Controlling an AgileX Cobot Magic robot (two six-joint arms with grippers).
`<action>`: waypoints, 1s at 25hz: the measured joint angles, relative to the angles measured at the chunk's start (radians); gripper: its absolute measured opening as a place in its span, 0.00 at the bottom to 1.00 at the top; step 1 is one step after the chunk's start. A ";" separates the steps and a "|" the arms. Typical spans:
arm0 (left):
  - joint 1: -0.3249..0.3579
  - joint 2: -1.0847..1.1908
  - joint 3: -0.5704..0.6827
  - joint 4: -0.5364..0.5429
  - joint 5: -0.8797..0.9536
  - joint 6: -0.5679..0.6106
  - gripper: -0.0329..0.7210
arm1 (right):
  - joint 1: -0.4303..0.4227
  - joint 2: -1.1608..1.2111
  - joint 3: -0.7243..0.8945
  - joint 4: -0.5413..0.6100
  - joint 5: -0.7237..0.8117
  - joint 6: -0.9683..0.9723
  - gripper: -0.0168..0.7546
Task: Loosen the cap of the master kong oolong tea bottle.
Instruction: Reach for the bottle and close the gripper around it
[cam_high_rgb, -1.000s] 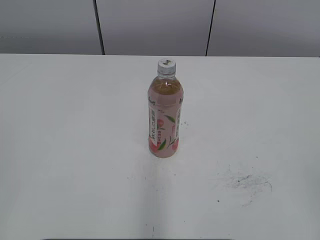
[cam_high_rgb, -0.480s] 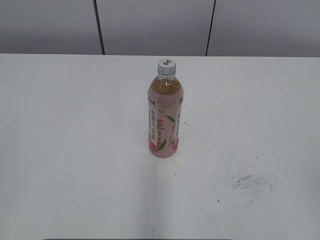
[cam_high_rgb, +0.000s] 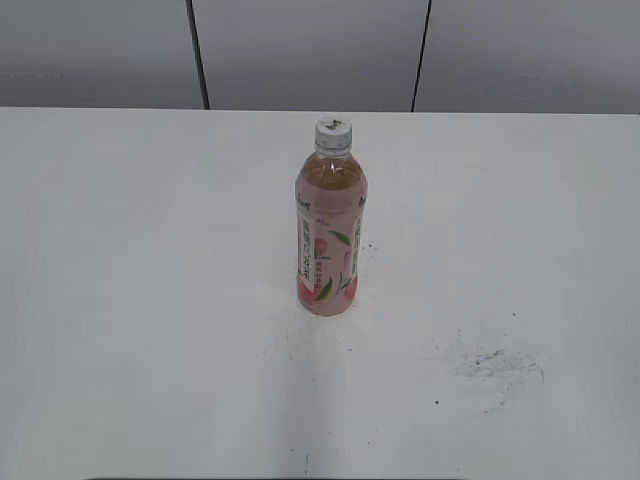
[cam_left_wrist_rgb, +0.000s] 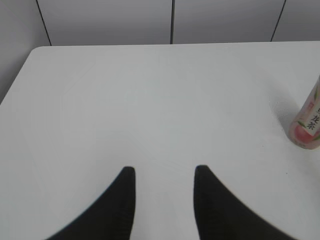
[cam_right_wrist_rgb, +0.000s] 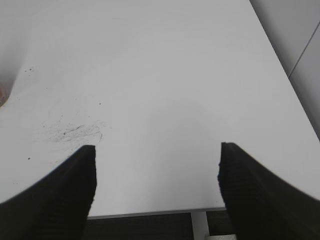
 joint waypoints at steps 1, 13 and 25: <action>0.000 0.000 0.000 0.000 0.000 0.000 0.36 | 0.000 0.000 0.000 0.000 0.000 0.000 0.76; 0.000 0.009 -0.011 -0.075 -0.370 0.085 0.38 | 0.000 0.000 0.000 0.000 0.000 0.000 0.76; -0.055 0.520 0.175 -0.158 -1.035 0.130 0.51 | 0.000 0.000 0.000 0.000 0.000 0.000 0.76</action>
